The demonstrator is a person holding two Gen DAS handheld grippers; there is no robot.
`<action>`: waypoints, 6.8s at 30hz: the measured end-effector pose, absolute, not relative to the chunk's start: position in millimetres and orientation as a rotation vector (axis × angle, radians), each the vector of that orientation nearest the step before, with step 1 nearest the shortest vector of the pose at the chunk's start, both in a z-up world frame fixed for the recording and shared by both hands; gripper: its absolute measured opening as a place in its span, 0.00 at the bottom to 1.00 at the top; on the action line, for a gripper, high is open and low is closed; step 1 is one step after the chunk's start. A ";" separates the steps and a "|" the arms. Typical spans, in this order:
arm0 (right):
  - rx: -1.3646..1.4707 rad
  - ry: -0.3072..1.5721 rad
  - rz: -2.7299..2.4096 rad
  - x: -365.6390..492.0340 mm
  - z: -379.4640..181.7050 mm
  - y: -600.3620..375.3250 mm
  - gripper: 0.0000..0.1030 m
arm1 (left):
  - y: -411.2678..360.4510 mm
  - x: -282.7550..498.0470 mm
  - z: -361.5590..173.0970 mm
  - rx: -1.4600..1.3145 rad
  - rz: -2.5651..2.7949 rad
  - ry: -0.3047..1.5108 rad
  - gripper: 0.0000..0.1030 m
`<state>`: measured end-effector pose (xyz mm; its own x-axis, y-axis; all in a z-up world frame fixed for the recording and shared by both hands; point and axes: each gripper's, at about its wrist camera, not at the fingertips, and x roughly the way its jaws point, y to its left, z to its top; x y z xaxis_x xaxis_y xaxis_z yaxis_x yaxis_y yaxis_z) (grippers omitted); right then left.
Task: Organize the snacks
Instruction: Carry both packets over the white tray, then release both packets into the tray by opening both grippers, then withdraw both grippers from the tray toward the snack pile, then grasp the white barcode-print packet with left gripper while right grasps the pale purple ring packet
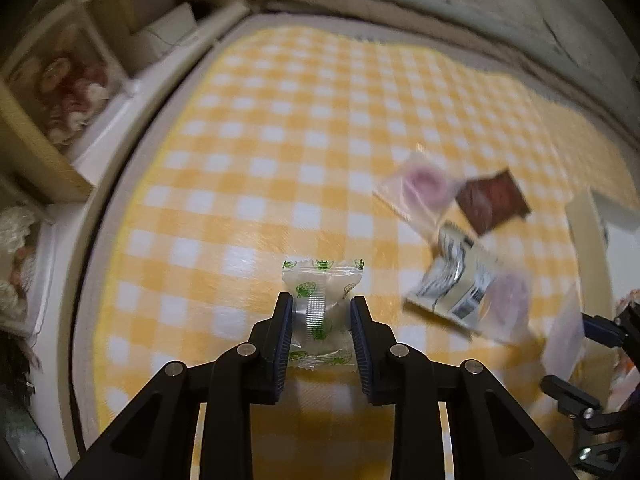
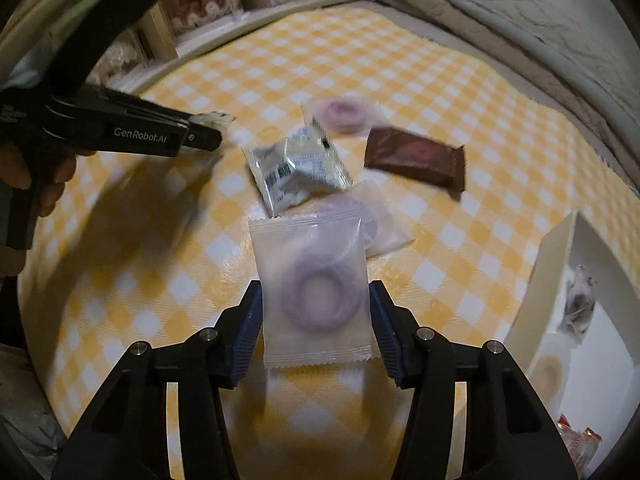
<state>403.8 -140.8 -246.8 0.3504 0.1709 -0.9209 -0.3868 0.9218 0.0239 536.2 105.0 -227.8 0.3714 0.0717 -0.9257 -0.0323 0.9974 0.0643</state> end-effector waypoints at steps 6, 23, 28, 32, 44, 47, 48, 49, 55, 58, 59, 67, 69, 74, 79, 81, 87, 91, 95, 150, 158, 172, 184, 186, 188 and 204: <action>-0.151 1.077 0.328 400.8 -205.0 -163.5 0.52 | 95.7 520.1 -181.7 -0.014 0.032 1.077 0.27; -0.066 0.995 0.139 393.3 -157.8 -240.0 0.52 | 40.9 491.9 -124.4 -0.027 -0.059 0.978 0.27; -0.028 0.985 0.048 388.3 -149.3 -281.6 0.52 | -18.9 483.6 -113.2 -0.014 -0.172 0.954 0.27; -0.003 0.982 -0.037 381.6 -144.8 -318.5 0.52 | -62.0 482.7 -117.5 -0.005 -0.257 0.966 0.27; 0.061 0.996 -0.256 352.0 -143.3 -419.6 0.52 | -181.1 508.7 -149.5 0.009 -0.426 1.037 0.27; 0.074 1.000 -0.297 343.0 -144.5 -439.4 0.52 | -204.1 518.3 -165.6 0.029 -0.467 1.054 0.27; 0.078 1.003 -0.309 340.1 -144.9 -445.9 0.52 | -209.7 520.0 -169.9 0.038 -0.477 1.058 0.27; 0.080 1.005 -0.316 338.4 -145.4 -450.7 0.52 | -215.1 522.8 -174.8 0.046 -0.483 1.062 0.27; 0.116 1.035 -0.374 324.4 -153.1 -481.4 0.52 | -223.0 542.5 -197.7 0.017 -0.494 1.090 0.28; 0.140 1.045 -0.389 320.1 -156.3 -491.8 0.52 | -224.8 549.2 -203.4 -0.010 -0.488 1.087 0.58; 0.147 1.048 -0.392 319.5 -157.4 -493.6 0.52 | -224.1 549.0 -206.7 -0.022 -0.485 1.090 0.67; 0.161 1.089 -0.389 318.7 -169.3 -499.1 0.53 | -217.7 547.2 -222.3 0.028 -0.445 1.125 0.74; 0.176 1.105 -0.396 318.9 -172.3 -501.6 0.59 | -219.4 544.0 -221.8 0.044 -0.441 1.132 0.77; 0.178 1.109 -0.417 313.5 -172.0 -503.6 0.80 | -217.4 536.6 -223.7 0.084 -0.429 1.137 0.86; 0.179 1.108 -0.420 306.3 -169.4 -501.8 0.83 | -211.9 528.9 -221.3 0.082 -0.421 1.131 1.00; 0.176 1.108 -0.421 303.8 -167.7 -499.9 0.88 | -210.8 526.0 -219.9 0.084 -0.424 1.130 1.00; 0.169 1.081 -0.421 295.7 -159.3 -489.4 1.00 | -210.1 518.4 -215.2 0.094 -0.427 1.124 1.00; 0.164 1.079 -0.412 291.1 -154.3 -480.6 1.00 | -209.2 511.8 -210.8 0.102 -0.436 1.120 1.00; 0.146 1.075 -0.409 288.3 -147.9 -471.0 1.00 | -205.0 506.9 -202.8 0.100 -0.442 1.111 1.00; 0.208 1.241 -0.051 434.9 -236.0 -192.3 0.78 | 86.3 522.9 -169.6 -0.086 -0.078 1.068 0.72; 0.091 1.299 0.070 445.4 -276.0 -151.8 0.66 | 68.4 537.1 -190.6 -0.034 -0.142 1.107 0.71; -0.138 1.276 -0.029 442.7 -281.8 -180.6 0.57 | 36.0 561.7 -239.9 0.118 -0.141 1.192 0.71; -0.020 1.233 0.045 456.4 -261.7 -193.4 0.62 | 16.4 573.0 -274.4 0.241 -0.138 1.235 0.42; -0.020 1.243 0.064 455.6 -265.6 -188.4 0.64 | 17.2 574.9 -277.0 0.241 -0.137 1.240 0.42; -0.018 1.252 0.074 457.3 -269.4 -185.2 0.68 | 20.1 576.6 -278.5 0.242 -0.132 1.242 0.41; 0.034 1.276 0.068 483.4 -299.8 -159.7 0.76 | 70.8 573.1 -268.3 0.156 -0.011 1.235 0.40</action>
<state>483.4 -159.7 -299.8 0.2888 0.0698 -0.9548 -0.0322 0.9975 0.0631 573.1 70.8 -268.3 0.3308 0.0766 -0.9406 0.0927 0.9892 0.1131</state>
